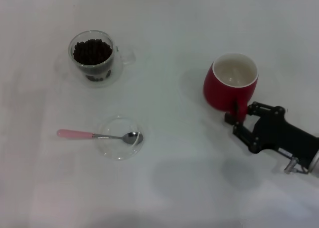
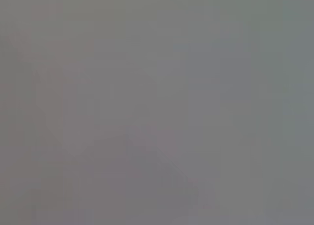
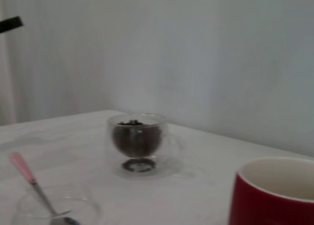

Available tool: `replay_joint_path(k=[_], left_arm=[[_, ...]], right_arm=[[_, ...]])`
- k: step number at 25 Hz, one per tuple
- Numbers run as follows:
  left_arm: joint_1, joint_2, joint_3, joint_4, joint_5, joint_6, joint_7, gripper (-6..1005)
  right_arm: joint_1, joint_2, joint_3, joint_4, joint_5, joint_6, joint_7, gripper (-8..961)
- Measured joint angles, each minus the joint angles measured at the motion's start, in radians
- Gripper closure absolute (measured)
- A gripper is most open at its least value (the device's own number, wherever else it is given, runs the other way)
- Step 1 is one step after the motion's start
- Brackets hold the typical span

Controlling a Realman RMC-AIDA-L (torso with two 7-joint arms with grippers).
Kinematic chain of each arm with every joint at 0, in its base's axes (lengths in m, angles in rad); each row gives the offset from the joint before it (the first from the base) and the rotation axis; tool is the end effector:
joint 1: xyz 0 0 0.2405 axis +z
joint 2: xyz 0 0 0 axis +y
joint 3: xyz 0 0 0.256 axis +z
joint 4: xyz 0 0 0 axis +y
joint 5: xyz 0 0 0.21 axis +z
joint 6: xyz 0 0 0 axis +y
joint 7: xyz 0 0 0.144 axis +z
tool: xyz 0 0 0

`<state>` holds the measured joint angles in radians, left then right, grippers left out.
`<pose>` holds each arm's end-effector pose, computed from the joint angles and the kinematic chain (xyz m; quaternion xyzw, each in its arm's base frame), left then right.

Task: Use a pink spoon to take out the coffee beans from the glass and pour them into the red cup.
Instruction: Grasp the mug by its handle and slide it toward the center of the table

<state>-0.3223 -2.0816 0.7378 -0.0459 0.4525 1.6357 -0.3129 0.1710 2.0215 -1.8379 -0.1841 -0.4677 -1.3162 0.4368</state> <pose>-0.3639 0.2555 0.0550 -0.5393 -0.2027 -0.3987 0.7135 0.3520 0.2078 -0.0609 -0.8824 0.1914 0.2611 0.3414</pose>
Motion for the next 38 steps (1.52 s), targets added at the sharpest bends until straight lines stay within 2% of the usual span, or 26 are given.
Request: replay_joint_path(k=[5,15,29,35,38], left_arm=[[-0.002,0.0,0.0,0.0,0.0,0.001,0.0,138],[-0.012,0.002,0.0,0.0,0.0,0.001,0.0,138],[-0.015,0.002,0.0,0.015,0.0,0.0,0.0,138],[-0.015,0.002,0.0,0.027,0.0,-0.01,0.0,137],[-0.017,0.002,0.0,0.027,0.0,-0.016,0.0,137]], right_arm=[[-0.001,0.0,-0.07,-0.028,0.0,0.001,0.031,589],[0.0,0.0,-0.139,-0.068,0.0,0.005,0.071,587],[0.009,-0.008,-0.129,-0.062,0.011,0.01,0.09,585],[0.001,-0.009,-0.12,-0.05,0.012,0.01,0.099,445],[-0.001,-0.012,-0.118,-0.044,0.012,0.007,0.107,320]])
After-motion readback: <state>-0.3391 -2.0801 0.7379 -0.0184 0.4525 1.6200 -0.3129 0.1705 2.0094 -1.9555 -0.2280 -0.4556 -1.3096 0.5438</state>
